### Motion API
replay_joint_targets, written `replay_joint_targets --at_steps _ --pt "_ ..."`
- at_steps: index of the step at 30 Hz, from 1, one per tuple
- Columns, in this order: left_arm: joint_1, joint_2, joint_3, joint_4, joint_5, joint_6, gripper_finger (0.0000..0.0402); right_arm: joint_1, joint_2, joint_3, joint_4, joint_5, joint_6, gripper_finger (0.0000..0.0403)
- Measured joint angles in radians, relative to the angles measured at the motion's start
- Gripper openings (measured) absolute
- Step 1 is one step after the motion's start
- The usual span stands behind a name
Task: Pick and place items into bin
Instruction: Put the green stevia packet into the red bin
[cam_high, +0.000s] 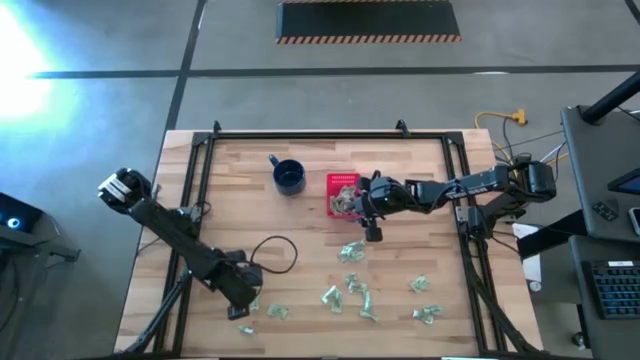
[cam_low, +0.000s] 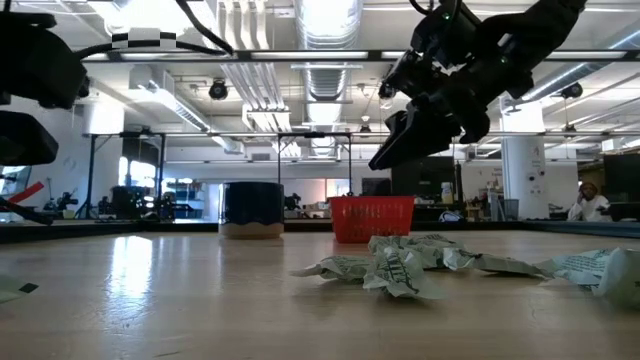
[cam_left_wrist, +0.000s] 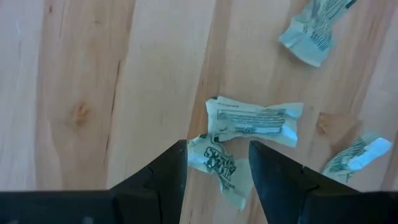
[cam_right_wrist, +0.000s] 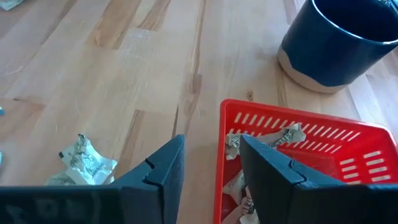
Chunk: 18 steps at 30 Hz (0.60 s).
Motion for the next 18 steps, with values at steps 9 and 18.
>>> replay_joint_targets --at_steps 9,18 --pt "-0.003 0.04 0.0 0.001 0.017 0.007 0.0155 0.001 0.0 -0.006 0.001 0.0 0.002 0.0141" --pt "-0.003 0.065 -0.001 -0.043 0.025 0.013 0.0131 0.001 0.0 -0.006 0.001 0.0 0.002 0.0132"
